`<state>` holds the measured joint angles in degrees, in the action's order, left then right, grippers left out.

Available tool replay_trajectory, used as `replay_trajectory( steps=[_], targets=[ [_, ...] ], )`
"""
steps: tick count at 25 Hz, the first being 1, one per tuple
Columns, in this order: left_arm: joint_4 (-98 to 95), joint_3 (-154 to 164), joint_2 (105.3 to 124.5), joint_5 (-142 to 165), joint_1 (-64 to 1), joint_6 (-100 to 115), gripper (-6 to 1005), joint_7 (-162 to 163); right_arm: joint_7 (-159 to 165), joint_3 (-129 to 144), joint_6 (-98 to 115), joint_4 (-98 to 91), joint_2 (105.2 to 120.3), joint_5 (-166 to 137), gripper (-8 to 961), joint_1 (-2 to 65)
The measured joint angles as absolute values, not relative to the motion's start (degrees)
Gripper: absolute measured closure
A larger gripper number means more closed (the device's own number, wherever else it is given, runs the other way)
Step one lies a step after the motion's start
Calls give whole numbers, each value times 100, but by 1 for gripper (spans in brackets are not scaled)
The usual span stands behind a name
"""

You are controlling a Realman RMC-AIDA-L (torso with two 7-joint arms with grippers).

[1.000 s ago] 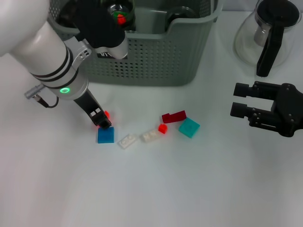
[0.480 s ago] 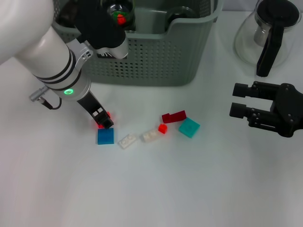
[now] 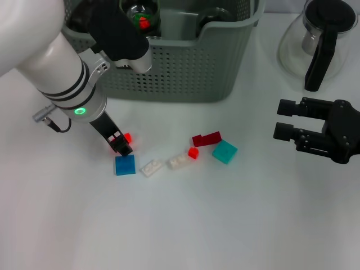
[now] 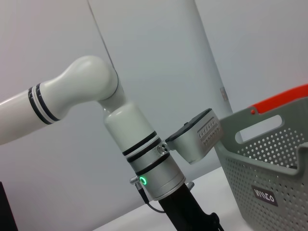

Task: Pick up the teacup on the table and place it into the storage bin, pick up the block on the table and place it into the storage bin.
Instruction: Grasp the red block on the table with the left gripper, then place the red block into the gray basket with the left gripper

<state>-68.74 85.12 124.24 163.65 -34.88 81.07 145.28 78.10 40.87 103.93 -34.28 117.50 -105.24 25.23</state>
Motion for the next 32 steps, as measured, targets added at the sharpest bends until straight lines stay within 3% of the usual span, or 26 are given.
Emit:
replay_trajectory(
  steps=[11, 17, 25, 32],
  targets=[
    [-6856, 8543, 12426, 16365, -3491, 8155, 419, 14513, 7813, 4087, 10380, -3428, 11746, -10520, 339, 2544],
    [-6848, 8536, 12409, 16365, -3490, 8150, 576, 14517, 7814, 4084, 10380, -3428, 11745, -10520, 340, 2534],
    [-7161, 8395, 12411, 16358, -3426, 8378, 692, 14422, 7821, 4077, 10384, -3428, 11740, -10520, 340, 2529],
    [-7698, 6710, 12404, 15979, -3508, 9677, 693, 13240, 7834, 4078, 10389, -3428, 11741, -10521, 339, 2523]
  ],
)
